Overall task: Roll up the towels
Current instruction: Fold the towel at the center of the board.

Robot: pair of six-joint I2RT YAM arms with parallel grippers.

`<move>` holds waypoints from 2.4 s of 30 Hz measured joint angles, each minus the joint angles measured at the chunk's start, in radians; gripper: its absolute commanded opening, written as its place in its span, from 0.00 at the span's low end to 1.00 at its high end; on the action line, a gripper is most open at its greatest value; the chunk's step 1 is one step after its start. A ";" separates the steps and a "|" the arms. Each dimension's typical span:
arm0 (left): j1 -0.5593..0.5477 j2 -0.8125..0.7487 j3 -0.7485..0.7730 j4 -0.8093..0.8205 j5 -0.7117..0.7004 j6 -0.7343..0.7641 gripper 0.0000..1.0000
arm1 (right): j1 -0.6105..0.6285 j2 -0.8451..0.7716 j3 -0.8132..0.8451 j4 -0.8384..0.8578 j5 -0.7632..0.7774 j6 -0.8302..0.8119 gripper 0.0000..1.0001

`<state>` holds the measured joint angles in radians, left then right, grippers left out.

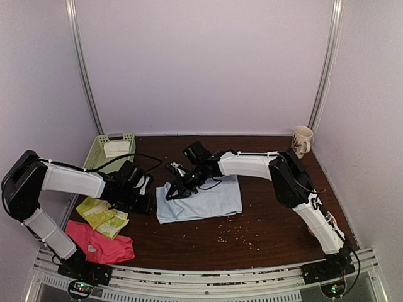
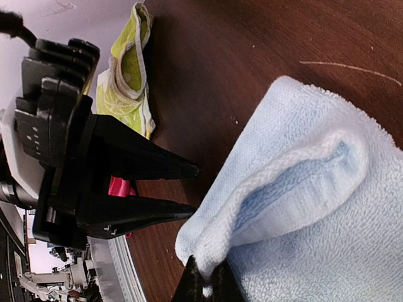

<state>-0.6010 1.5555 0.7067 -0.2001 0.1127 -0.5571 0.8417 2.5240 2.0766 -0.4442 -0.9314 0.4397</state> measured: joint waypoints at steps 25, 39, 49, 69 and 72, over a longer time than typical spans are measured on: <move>0.000 -0.011 -0.022 0.021 0.003 -0.002 0.29 | 0.006 0.066 0.051 0.100 -0.023 0.058 0.00; 0.000 -0.026 -0.039 0.030 0.002 -0.001 0.29 | 0.019 0.083 0.066 0.188 -0.027 0.069 0.05; 0.000 -0.060 -0.042 -0.017 -0.007 -0.007 0.29 | 0.027 0.123 0.098 0.183 -0.042 0.040 0.41; 0.000 -0.090 0.243 -0.151 -0.052 0.032 0.23 | -0.111 -0.261 -0.087 -0.068 0.171 -0.342 0.41; 0.000 0.025 0.284 -0.137 -0.018 0.059 0.20 | -0.183 -0.326 -0.142 -0.091 0.225 -0.408 0.39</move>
<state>-0.6010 1.5806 0.9905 -0.3367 0.0948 -0.4980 0.6586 2.1979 1.9347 -0.5350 -0.7059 0.0315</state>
